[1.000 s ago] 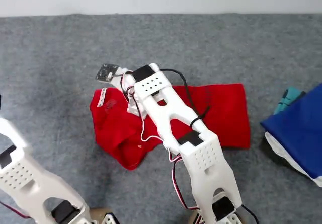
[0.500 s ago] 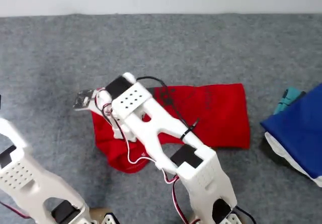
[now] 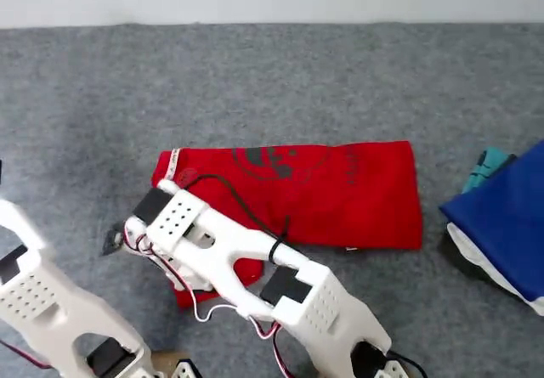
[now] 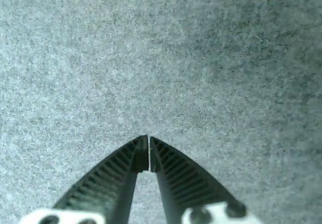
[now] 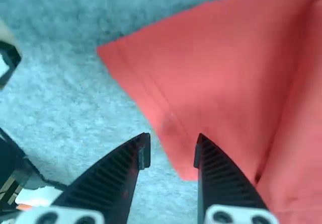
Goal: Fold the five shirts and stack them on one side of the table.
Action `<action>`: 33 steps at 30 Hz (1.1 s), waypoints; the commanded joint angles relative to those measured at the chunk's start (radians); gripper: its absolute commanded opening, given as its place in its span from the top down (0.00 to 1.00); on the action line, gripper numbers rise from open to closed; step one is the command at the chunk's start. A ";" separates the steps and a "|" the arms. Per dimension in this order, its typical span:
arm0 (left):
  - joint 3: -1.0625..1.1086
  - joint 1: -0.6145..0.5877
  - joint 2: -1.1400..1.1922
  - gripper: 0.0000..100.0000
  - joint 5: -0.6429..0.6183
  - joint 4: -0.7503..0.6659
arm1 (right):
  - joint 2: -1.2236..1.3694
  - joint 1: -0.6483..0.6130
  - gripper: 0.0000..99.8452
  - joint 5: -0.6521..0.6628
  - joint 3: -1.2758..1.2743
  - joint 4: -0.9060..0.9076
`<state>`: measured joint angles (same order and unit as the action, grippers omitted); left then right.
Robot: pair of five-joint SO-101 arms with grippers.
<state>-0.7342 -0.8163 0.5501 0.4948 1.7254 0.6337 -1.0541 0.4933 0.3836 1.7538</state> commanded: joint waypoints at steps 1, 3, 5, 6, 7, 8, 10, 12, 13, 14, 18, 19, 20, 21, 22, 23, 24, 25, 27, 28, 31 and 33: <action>-0.010 0.002 -0.020 0.98 0.003 0.000 | -0.120 -0.002 0.85 -0.012 -0.026 0.039; -0.010 0.002 -0.020 0.98 0.003 0.000 | -0.171 -0.012 0.85 -0.012 -0.052 0.039; -0.010 0.002 -0.020 0.98 0.003 -0.002 | -0.206 -0.028 0.84 -0.008 -0.089 0.038; -0.010 0.003 -0.020 0.98 0.003 -0.002 | -0.222 -0.036 0.83 -0.009 -0.115 0.033; -0.010 0.003 -0.020 0.98 0.003 -0.002 | -0.234 -0.045 0.82 -0.011 -0.147 0.016; -0.010 0.003 -0.020 0.98 0.003 -0.002 | -0.245 -0.051 0.81 -0.012 -0.180 -0.007; -0.010 0.003 -0.020 0.98 0.003 -0.002 | -0.252 -0.062 0.80 -0.012 -0.236 -0.067; -0.010 0.002 -0.020 0.98 0.006 -0.002 | -0.248 -0.073 0.80 -0.009 -0.284 -0.127; -0.010 0.002 -0.020 0.98 0.006 -0.002 | -0.243 -0.076 0.80 -0.006 -0.305 -0.157; -0.010 0.002 -0.020 0.98 0.006 -0.002 | -0.234 -0.076 0.80 -0.005 -0.321 -0.185; -0.010 0.000 -0.020 0.98 0.006 -0.002 | -0.177 -0.050 0.80 -0.005 -0.330 -0.246; -0.010 0.000 -0.020 0.98 0.006 -0.002 | -0.162 -0.042 0.80 -0.005 -0.330 -0.260; -0.010 0.000 -0.020 0.98 0.006 -0.002 | -0.148 -0.036 0.80 -0.005 -0.330 -0.272; -0.010 0.000 -0.020 0.98 0.006 -0.002 | -0.137 -0.031 0.80 -0.003 -0.330 -0.280; -0.010 0.000 -0.020 0.98 0.006 -0.002 | -0.128 -0.025 0.82 -0.003 -0.330 -0.283; -0.010 0.000 -0.020 0.98 0.006 -0.002 | -0.122 -0.021 0.84 -0.003 -0.328 -0.289; -0.010 0.000 -0.020 0.98 0.006 -0.002 | -0.116 -0.018 0.87 -0.003 -0.324 -0.291; -0.010 0.000 -0.020 0.98 0.006 -0.002 | -0.114 -0.016 0.90 -0.003 -0.319 -0.294; -0.010 0.000 -0.020 0.98 0.006 0.000 | -0.113 -0.015 0.96 0.005 -0.318 -0.297; -0.010 0.000 -0.020 0.98 0.006 0.000 | -0.113 -0.015 0.98 0.018 -0.318 -0.305; -0.010 0.000 -0.020 0.98 0.006 0.000 | -0.116 -0.013 0.99 0.040 -0.318 -0.314; -0.010 0.002 -0.020 0.98 0.006 0.000 | -0.120 -0.013 0.99 0.044 -0.318 -0.317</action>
<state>-0.7342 -0.8178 0.5501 0.4948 1.7254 0.5171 -1.0694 0.5209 0.0522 1.4469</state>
